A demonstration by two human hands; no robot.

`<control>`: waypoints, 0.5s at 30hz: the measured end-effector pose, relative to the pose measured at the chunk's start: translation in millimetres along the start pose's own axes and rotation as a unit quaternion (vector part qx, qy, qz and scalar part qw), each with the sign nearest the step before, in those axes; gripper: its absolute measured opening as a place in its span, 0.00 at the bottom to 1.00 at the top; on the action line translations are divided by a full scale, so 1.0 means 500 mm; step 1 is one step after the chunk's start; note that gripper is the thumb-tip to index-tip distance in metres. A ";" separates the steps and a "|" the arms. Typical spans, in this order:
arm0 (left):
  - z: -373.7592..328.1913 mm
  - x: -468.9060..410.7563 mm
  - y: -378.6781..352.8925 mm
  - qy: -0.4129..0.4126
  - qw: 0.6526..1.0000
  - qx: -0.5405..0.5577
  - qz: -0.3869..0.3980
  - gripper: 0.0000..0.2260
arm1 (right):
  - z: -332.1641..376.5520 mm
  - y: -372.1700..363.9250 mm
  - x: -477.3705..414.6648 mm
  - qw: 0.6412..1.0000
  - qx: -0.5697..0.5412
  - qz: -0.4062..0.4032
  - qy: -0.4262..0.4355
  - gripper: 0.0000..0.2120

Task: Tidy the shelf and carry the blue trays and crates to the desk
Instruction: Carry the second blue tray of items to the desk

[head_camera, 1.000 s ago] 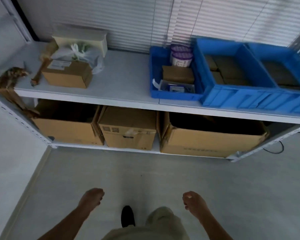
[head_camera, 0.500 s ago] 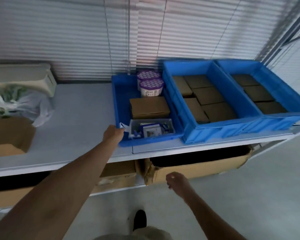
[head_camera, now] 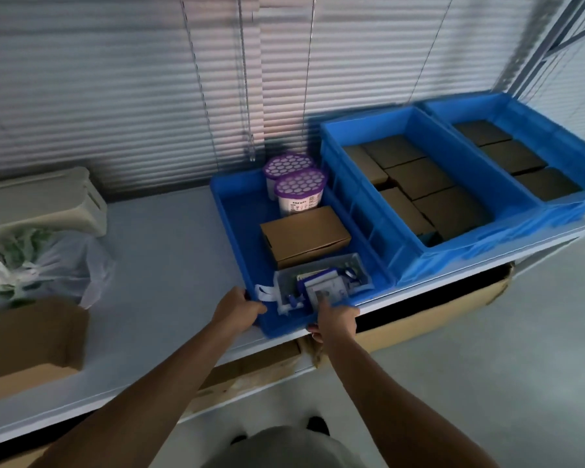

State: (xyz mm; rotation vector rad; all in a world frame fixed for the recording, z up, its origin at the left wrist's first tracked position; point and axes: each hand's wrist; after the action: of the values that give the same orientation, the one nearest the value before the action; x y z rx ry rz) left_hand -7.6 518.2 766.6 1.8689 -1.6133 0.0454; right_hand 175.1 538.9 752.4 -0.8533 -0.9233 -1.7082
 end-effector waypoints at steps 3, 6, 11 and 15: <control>0.011 0.006 0.039 0.020 0.998 0.033 0.054 0.20 | -0.042 -0.012 -0.003 0.999 0.015 -0.041 0.015 0.27; 0.009 -0.018 0.092 -0.001 0.999 0.012 -0.033 0.31 | -0.080 -0.003 0.017 0.998 0.001 -0.062 0.033 0.22; -0.025 -0.111 0.164 -0.132 0.963 -0.181 -0.147 0.37 | -0.127 0.066 0.066 0.991 0.040 -0.113 0.065 0.16; -0.053 -0.176 0.162 -0.193 0.928 -0.284 -0.141 0.32 | -0.154 0.152 0.067 0.984 0.078 -0.146 0.068 0.15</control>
State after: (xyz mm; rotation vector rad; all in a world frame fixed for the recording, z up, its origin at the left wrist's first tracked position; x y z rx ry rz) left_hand -90.9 605.9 785.9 1.6757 -1.3714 -0.8729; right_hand 228.6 439.5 760.2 -0.5079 -1.1130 -1.8885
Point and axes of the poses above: each hand's wrist, its own x-axis away from the middle knuckle, its own y-axis out of the back of the hand, z = x × y, and after that the axes turned 15 degrees about -y, right-handed
